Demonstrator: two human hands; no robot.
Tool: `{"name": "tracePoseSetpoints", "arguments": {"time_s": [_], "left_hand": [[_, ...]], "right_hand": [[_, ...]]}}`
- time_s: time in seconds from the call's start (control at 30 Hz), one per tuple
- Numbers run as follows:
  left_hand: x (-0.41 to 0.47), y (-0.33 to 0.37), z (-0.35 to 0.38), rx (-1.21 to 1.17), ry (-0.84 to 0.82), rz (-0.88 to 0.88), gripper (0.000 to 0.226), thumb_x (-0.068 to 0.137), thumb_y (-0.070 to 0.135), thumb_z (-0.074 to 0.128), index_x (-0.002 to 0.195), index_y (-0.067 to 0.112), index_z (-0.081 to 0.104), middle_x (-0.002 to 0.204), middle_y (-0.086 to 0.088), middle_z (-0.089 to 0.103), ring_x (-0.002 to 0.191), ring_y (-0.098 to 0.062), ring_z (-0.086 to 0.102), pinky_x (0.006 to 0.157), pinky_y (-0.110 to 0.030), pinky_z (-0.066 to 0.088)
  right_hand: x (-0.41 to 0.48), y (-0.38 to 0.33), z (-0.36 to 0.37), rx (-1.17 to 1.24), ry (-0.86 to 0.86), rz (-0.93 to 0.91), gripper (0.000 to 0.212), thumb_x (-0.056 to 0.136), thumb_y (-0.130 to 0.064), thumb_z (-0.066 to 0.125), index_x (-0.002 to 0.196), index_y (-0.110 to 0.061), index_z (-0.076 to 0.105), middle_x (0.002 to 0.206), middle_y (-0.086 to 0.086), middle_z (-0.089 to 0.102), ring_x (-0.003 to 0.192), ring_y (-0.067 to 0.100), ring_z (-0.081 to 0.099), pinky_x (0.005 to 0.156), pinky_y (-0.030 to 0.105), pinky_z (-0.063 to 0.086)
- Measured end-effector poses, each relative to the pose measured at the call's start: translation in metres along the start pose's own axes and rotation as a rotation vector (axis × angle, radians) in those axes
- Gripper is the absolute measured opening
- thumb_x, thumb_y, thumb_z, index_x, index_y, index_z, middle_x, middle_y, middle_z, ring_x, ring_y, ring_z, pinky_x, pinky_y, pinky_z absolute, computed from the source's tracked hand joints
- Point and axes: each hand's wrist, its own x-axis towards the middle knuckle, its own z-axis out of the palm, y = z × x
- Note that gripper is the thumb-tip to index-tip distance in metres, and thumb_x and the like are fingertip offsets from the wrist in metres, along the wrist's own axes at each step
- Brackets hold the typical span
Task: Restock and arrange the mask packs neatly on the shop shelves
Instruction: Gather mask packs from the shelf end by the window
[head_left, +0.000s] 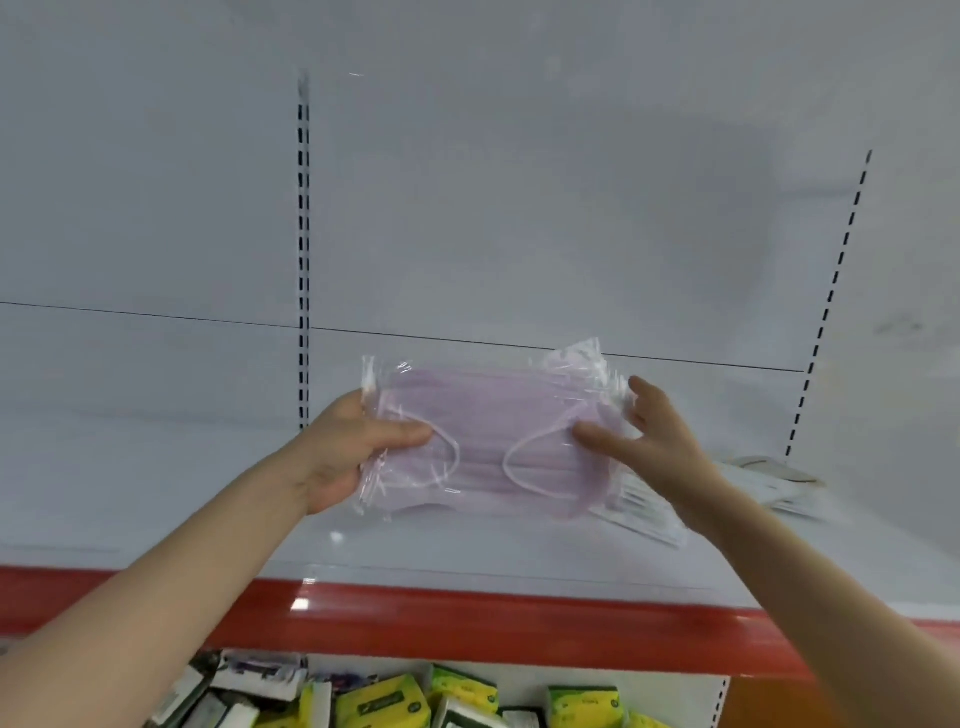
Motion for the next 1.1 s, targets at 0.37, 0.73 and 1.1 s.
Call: {"name": "tracePoseSetpoints", "arguments": {"time_s": [0.37,0.73,1.1], "left_hand": [[-0.006,-0.029,-0.024,0.040,0.127,0.032,0.048,0.072,-0.010,0.069,0.113,0.012,0.057,0.099,-0.008,0.067,0.080,-0.017,0.065,0.056,-0.015,0.052],[0.000,-0.044,-0.030,0.177,0.094,0.018,0.042,0.075,0.002,0.072,0.114,0.012,0.058,0.113,-0.020,0.064,0.101,-0.033,0.063,0.091,-0.043,0.051],[-0.012,-0.039,-0.022,0.581,0.161,0.114,0.030,0.084,0.016,0.066,0.072,0.016,0.038,0.069,0.004,0.039,0.059,-0.009,0.037,0.053,-0.021,0.032]], "right_hand": [[-0.004,0.021,0.032,0.281,-0.082,0.009,0.025,0.071,-0.009,0.079,0.079,-0.005,0.056,0.072,0.000,0.057,0.066,0.015,0.053,0.060,0.025,0.042],[-0.008,0.026,0.031,0.274,-0.096,0.035,0.052,0.065,-0.020,0.083,0.111,-0.016,0.058,0.107,0.008,0.067,0.093,0.018,0.065,0.076,0.028,0.048],[-0.017,0.031,0.034,-0.087,-0.019,-0.095,0.017,0.086,-0.022,0.064,0.075,-0.018,0.053,0.060,-0.011,0.041,0.048,-0.002,0.040,0.050,0.012,0.033]]}}
